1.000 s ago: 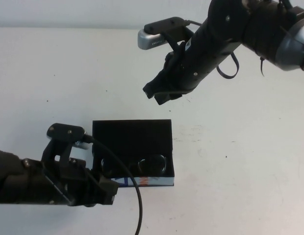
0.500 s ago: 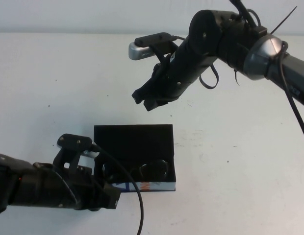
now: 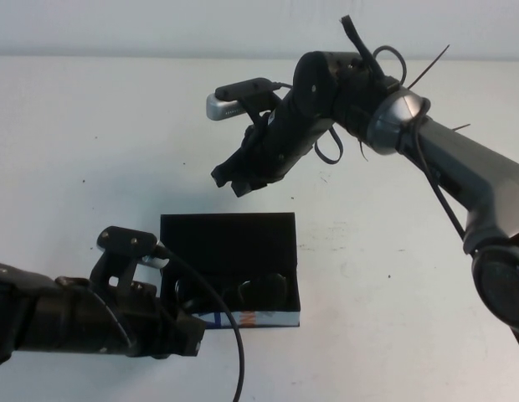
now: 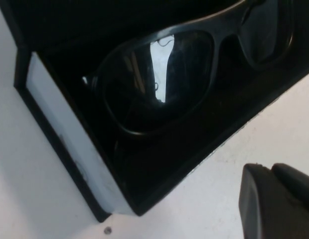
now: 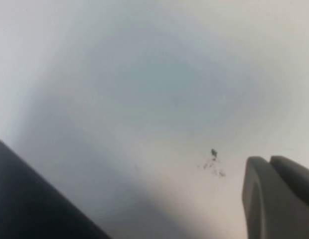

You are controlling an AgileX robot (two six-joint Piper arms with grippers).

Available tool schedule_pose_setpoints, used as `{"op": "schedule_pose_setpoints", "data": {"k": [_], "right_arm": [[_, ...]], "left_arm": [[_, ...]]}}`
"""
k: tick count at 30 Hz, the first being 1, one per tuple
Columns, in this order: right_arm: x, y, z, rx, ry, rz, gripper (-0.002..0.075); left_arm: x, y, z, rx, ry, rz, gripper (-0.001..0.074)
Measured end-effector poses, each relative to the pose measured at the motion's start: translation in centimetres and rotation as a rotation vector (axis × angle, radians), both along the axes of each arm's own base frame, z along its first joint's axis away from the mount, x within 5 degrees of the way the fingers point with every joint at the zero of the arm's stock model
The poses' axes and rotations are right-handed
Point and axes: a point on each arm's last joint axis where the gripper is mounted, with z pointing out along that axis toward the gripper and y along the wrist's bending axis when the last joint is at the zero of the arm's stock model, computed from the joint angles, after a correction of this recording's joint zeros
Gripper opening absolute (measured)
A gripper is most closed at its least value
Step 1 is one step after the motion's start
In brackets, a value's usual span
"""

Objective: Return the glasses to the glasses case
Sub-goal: Close the glasses case

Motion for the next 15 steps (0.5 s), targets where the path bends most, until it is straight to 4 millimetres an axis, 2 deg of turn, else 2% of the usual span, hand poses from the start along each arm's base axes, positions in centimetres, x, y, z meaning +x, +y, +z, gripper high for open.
{"op": "schedule_pose_setpoints", "data": {"k": [5,11,15], "right_arm": [[0.2,0.3,-1.3,-0.01,0.042,0.013,-0.0011],[-0.2,0.3,-1.9,-0.027,0.105,0.034,-0.0011],[-0.3,0.3,-2.0,-0.032,0.116,0.038,-0.0011]], "left_arm": [[0.0,0.0,0.0,0.001,-0.003,-0.003,-0.0001],[0.0,0.0,-0.1,0.007,-0.009,-0.011,-0.0001],[0.2,-0.1,-0.9,0.018,0.018,-0.015,-0.0001]]}}
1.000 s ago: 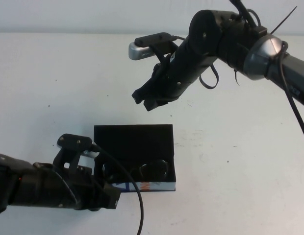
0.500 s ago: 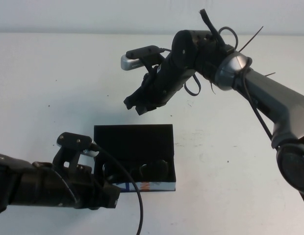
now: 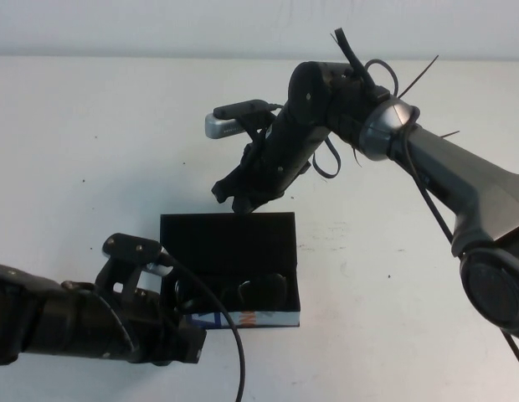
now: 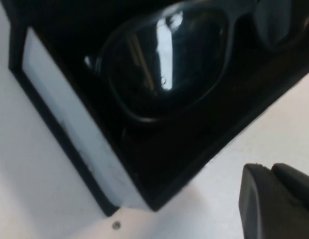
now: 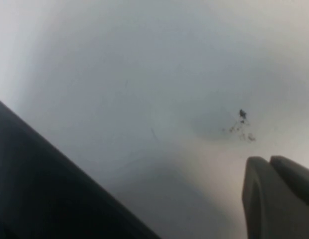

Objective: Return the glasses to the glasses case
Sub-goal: Close the glasses case

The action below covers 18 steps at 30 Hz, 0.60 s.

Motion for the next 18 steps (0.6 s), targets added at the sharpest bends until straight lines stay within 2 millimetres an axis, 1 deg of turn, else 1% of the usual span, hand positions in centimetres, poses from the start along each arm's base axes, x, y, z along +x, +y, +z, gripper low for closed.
{"op": "schedule_pose_setpoints", "data": {"k": [2,5,14,18], "right_arm": [[-0.02,0.01,0.0,0.001,0.002,0.0,-0.0011],[-0.09,0.0,-0.01,-0.001,0.009,0.003,-0.0011],[-0.59,-0.23,-0.15,-0.024,0.057,0.043,-0.0011],[-0.65,-0.09,0.02,0.002,0.063,0.058,-0.0012]], "left_arm": [[0.1,-0.05,-0.64,0.007,0.016,-0.002,-0.0001],[0.32,-0.16,-0.99,-0.001,0.009,0.0,-0.0001],[0.78,-0.33,-0.66,-0.031,-0.051,0.012,-0.0001],[0.84,-0.33,-0.99,-0.024,-0.046,0.009,-0.0001]]}}
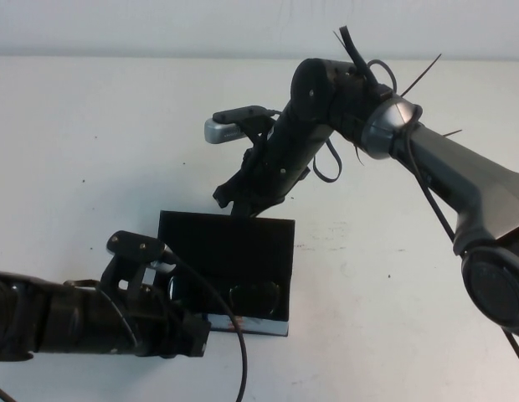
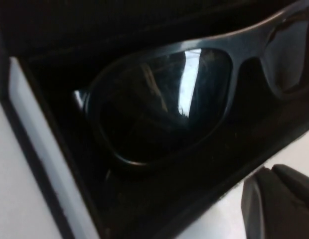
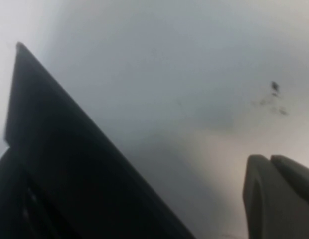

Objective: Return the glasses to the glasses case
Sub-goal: Close the glasses case

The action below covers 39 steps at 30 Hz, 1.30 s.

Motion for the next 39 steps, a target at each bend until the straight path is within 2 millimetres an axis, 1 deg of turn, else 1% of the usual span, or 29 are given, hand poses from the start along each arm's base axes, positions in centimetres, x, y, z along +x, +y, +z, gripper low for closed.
{"op": "schedule_pose_setpoints", "data": {"k": [5,9,16,18,22,26,28,31,36,39], "right_arm": [[-0.2,0.3,0.3,0.044,0.021,0.005,-0.0012],[-0.5,0.7,0.7,0.051,0.016,0.013,-0.0013],[-3.4,3.2,3.1,0.051,-0.017,0.1,-0.0013],[-4.3,3.6,3.6,0.049,-0.016,0.108,-0.0013],[-5.3,3.9,3.4,0.02,0.014,0.097,-0.0013],[-6.0,3.6,2.3,-0.011,0.067,0.08,-0.0013],[-6.3,3.6,1.9,-0.02,0.081,0.076,-0.0013],[-7.1,3.5,1.2,-0.03,0.123,0.082,-0.0013],[-8.0,3.9,1.8,-0.021,0.13,0.095,-0.0013],[-8.1,4.0,1.8,-0.024,0.126,0.099,-0.0013]], "left_arm": [[0.1,-0.1,-1.1,0.004,0.038,0.005,-0.0001],[0.1,-0.2,-1.2,-0.006,0.035,-0.007,-0.0001],[0.2,-0.2,-1.3,-0.01,0.032,-0.007,-0.0001],[0.2,-0.2,-1.3,-0.01,0.032,-0.007,-0.0001],[0.2,-0.2,-1.3,-0.009,0.03,-0.008,-0.0001],[0.1,-0.3,-1.2,-0.015,0.028,-0.013,-0.0001],[0.1,-0.3,-0.8,-0.017,0.014,-0.015,-0.0001],[0.1,-0.1,0.4,-0.018,-0.033,-0.005,-0.0001],[0.1,0.0,1.5,-0.021,-0.074,0.002,-0.0001],[-0.1,0.1,1.5,-0.017,-0.061,0.001,-0.0001]]}}
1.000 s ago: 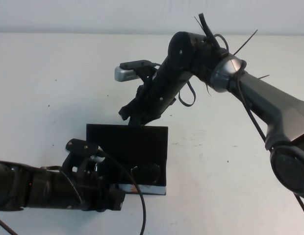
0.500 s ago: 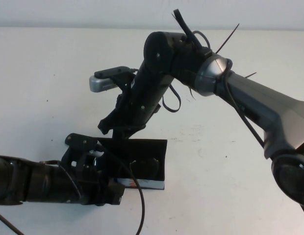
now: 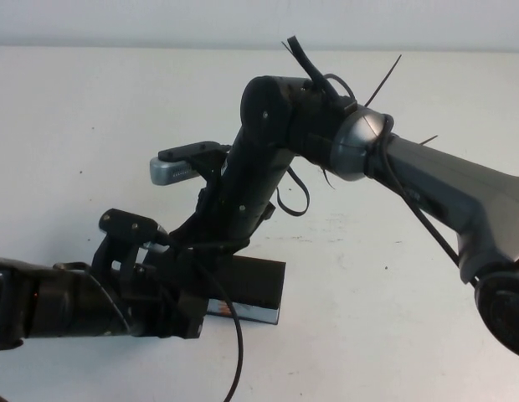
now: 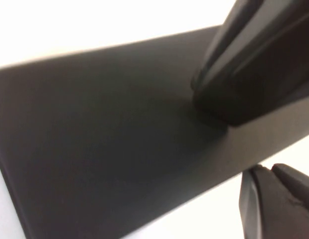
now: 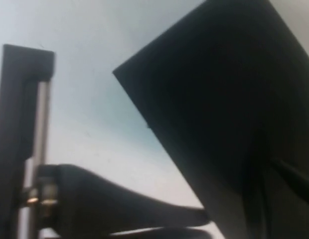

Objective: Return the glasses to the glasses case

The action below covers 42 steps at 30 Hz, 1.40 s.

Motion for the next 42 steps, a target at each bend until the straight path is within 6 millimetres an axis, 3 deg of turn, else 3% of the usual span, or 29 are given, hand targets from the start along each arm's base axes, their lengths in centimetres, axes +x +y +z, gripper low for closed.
{"op": "schedule_pose_setpoints", "data": {"k": [6,10,19,24,30,33,36,42], "right_arm": [[0.3,-0.1,-1.3,-0.043,0.01,-0.014,-0.0013],[0.3,0.0,-1.4,-0.042,0.016,-0.016,-0.0013],[0.2,-0.5,-0.2,-0.068,-0.035,-0.016,-0.0013],[-0.5,-1.6,4.3,-0.04,-0.134,-0.024,-0.0013],[-2.6,-3.7,10.9,0.018,-0.254,-0.06,-0.0013],[-4.5,-5.8,13.6,0.015,-0.297,-0.097,-0.0013],[-7.0,-8.2,14.9,-0.004,-0.301,-0.119,-0.0013],[-12.9,-13.6,16.0,-0.005,-0.309,-0.154,-0.0013]], "left_arm": [[-0.4,0.1,-0.1,0.028,0.031,-0.027,-0.0001],[-0.8,0.3,1.0,0.025,0.009,-0.035,-0.0001],[-3.0,1.4,6.6,-0.014,-0.158,-0.017,-0.0001],[-6.2,3.6,10.4,-0.049,-0.383,0.08,-0.0001],[-11.1,7.0,12.4,-0.105,-0.644,0.235,0.0001],[-13.6,8.4,12.6,-0.158,-0.759,0.275,0.0001],[-15.5,9.5,12.4,-0.193,-0.853,0.328,0.0001],[-17.2,11.7,9.8,-0.208,-0.964,0.485,0.0001]]}}
